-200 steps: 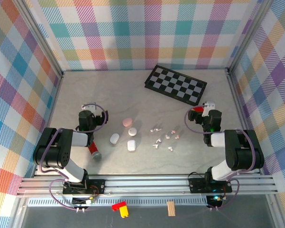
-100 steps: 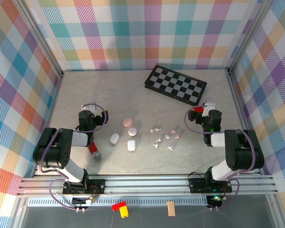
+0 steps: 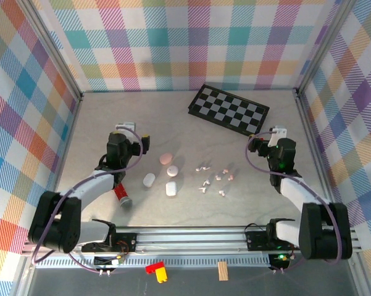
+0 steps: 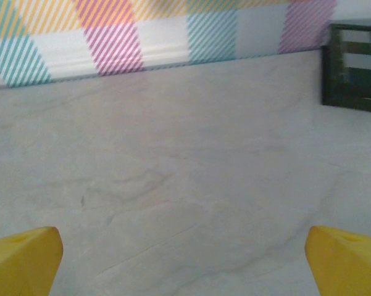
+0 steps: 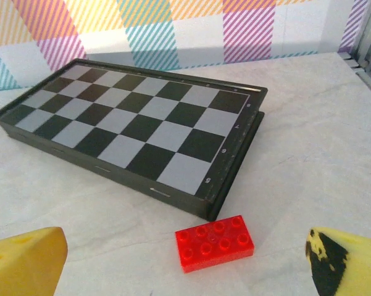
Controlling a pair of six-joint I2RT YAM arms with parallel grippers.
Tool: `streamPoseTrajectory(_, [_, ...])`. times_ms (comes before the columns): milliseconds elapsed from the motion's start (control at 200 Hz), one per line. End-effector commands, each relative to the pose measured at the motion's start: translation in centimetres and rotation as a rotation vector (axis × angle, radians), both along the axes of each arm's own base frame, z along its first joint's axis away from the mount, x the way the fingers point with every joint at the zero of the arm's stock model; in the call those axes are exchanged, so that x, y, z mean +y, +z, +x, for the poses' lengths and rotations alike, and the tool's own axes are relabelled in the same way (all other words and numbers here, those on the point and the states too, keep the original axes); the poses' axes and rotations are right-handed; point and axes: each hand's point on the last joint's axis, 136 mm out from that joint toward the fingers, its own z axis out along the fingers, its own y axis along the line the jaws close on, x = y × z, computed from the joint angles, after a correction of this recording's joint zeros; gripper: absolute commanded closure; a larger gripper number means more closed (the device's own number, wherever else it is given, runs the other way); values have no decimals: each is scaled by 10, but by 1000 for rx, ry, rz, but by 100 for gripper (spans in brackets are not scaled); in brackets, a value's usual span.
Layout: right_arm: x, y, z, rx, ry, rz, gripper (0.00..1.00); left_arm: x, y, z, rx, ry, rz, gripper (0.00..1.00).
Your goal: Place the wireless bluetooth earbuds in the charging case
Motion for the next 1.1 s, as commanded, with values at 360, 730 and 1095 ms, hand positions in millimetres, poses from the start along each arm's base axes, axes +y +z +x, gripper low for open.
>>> streamPoseTrajectory(360, [86,4,-93,305,223,324,1,-78,-27,-98,468,10,-59,0])
streamPoseTrajectory(730, [116,-15,-152,479,376,357,1,-130,-81,-171,930,115,-98,0])
streamPoseTrajectory(1095, [114,-17,-153,480,378,336,1,-143,-118,-176,1054,167,-84,17])
